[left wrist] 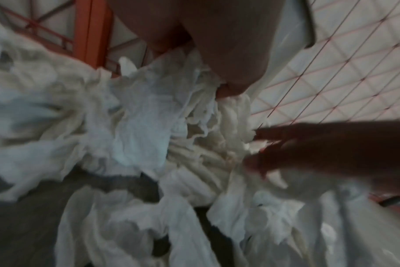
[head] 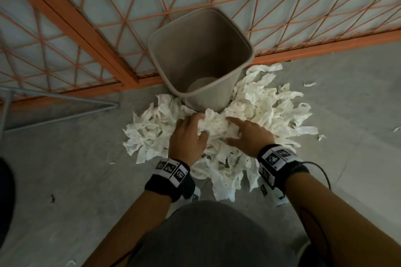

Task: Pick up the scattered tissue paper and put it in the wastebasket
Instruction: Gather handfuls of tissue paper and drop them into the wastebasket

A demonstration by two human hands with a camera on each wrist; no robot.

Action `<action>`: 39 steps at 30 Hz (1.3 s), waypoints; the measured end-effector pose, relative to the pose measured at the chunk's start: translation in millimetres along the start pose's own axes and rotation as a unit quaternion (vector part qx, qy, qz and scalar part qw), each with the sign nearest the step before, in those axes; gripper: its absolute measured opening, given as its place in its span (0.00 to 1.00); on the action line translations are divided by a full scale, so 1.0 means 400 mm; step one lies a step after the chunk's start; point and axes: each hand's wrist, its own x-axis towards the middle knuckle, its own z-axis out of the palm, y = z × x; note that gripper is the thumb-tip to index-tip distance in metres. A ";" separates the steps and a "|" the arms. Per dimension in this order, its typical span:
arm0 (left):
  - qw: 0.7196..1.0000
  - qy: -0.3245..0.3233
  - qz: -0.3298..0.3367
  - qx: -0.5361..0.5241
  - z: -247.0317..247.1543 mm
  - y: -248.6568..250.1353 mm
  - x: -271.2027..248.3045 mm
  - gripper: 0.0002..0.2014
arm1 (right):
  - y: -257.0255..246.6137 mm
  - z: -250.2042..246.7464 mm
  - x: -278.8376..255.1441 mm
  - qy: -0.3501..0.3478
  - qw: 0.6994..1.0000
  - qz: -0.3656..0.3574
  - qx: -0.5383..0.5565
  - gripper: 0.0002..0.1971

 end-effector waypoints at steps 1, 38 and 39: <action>0.999 0.023 0.025 -0.012 -0.019 -0.003 -0.008 0.21 | -0.004 0.011 0.002 -0.014 1.000 0.001 -0.025 0.29; 0.994 -0.011 0.108 -0.029 -0.024 0.068 -0.081 0.23 | 0.091 -0.010 -0.067 0.184 0.959 0.121 0.178 0.17; 0.994 -0.050 0.096 -0.006 0.006 0.067 -0.079 0.25 | 0.097 -0.014 -0.067 0.196 0.954 0.122 0.191 0.14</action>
